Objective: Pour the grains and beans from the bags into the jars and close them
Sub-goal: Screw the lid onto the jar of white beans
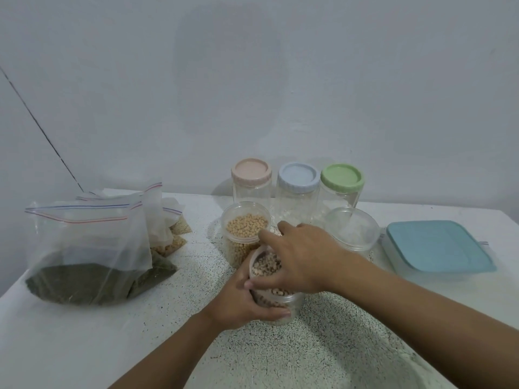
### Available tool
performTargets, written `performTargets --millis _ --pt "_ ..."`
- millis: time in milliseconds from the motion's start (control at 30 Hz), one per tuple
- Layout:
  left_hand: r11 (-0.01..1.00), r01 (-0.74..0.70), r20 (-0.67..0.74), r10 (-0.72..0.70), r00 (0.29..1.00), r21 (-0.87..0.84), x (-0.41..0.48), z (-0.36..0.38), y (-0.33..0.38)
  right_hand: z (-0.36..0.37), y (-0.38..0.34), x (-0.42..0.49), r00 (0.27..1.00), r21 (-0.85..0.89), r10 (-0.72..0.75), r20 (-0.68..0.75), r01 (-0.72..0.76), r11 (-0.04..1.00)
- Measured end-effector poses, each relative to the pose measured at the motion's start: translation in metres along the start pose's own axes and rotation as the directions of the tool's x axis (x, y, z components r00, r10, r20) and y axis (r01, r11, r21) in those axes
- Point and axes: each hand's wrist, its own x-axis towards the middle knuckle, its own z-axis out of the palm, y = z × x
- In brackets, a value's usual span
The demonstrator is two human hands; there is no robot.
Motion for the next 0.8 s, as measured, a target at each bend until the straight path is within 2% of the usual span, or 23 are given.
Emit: performTargets --millis 100,200,333,400,467,667,800 --pt "1.000 -0.025 -0.003 0.025 1.000 0.011 0.001 0.000 -0.001 0.003 -0.004 0.002 0.998 -0.039 0.062 0.007 -0.062 0.997" --pt "1.000 -0.014 0.006 0.014 1.000 -0.005 0.002 -0.002 -0.003 -0.003 -0.001 0.001 0.998 0.015 0.047 0.033 -0.048 0.999" --pt "1.000 0.008 -0.010 -0.008 1.000 0.000 0.003 -0.002 -0.009 -0.010 0.007 0.003 0.983 0.163 -0.119 0.141 0.096 0.982" --pt "0.999 0.024 -0.012 -0.024 1.000 0.026 0.004 -0.003 -0.012 -0.010 0.008 0.006 0.962 0.174 -0.219 0.163 0.190 0.966" --pt "0.999 0.036 -0.012 -0.036 0.999 0.040 0.004 -0.004 -0.012 -0.011 0.007 0.008 0.953 0.161 -0.242 0.181 0.214 0.963" --pt "0.999 -0.007 0.001 0.006 1.000 0.034 0.003 -0.002 -0.002 -0.009 -0.003 0.005 0.998 0.022 -0.011 0.069 0.010 1.000" --pt "1.000 -0.007 -0.004 0.007 1.000 0.021 0.001 -0.002 -0.001 -0.012 -0.007 0.003 0.997 0.028 -0.005 0.079 0.003 1.000"
